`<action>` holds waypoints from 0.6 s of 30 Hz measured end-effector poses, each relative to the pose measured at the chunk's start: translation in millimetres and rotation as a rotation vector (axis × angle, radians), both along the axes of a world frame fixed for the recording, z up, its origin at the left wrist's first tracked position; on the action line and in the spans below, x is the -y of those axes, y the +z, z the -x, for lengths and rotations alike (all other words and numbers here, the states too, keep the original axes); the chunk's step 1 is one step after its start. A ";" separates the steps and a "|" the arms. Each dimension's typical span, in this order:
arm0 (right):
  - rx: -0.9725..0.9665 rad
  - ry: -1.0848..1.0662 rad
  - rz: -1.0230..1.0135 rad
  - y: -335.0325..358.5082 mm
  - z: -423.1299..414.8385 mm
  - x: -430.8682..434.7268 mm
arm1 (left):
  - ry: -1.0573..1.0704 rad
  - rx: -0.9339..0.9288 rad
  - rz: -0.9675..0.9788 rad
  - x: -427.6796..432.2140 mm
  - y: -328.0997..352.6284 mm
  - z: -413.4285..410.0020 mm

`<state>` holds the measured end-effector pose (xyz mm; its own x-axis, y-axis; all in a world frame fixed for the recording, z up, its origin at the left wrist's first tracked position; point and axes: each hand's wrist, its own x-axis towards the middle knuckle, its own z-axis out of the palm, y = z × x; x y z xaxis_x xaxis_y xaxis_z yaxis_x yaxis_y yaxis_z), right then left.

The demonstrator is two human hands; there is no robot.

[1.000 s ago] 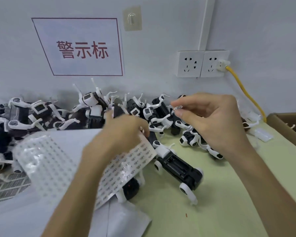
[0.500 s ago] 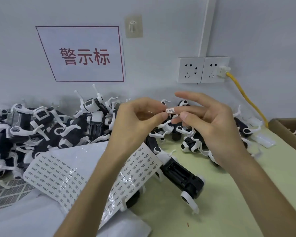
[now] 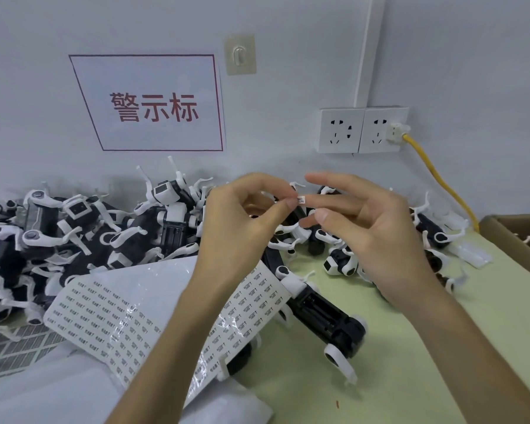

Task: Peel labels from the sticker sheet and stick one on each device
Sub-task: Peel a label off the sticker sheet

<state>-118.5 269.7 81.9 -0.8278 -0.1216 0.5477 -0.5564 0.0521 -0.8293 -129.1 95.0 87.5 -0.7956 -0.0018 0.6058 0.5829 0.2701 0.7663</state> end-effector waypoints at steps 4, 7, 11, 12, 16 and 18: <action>-0.092 -0.198 -0.171 -1.9 -0.1 0.9 | -0.012 -0.031 0.053 -2.1 -1.7 0.7; -0.288 -0.398 -0.301 -3.5 0.0 1.2 | -0.002 -0.087 0.165 -4.5 -2.1 -0.3; -0.450 -0.441 -0.380 -3.4 2.4 -0.3 | 0.017 -0.167 0.299 -7.3 -0.9 -4.8; -0.462 -0.439 -0.392 -3.5 3.0 -1.2 | 0.017 -0.178 0.325 -7.9 -0.4 -5.6; -0.476 -0.455 -0.425 -3.6 4.7 -4.7 | 0.040 -0.198 0.386 -10.5 1.2 -9.3; -0.480 -0.459 -0.440 -3.5 5.0 -5.2 | 0.046 -0.210 0.402 -11.0 1.9 -11.2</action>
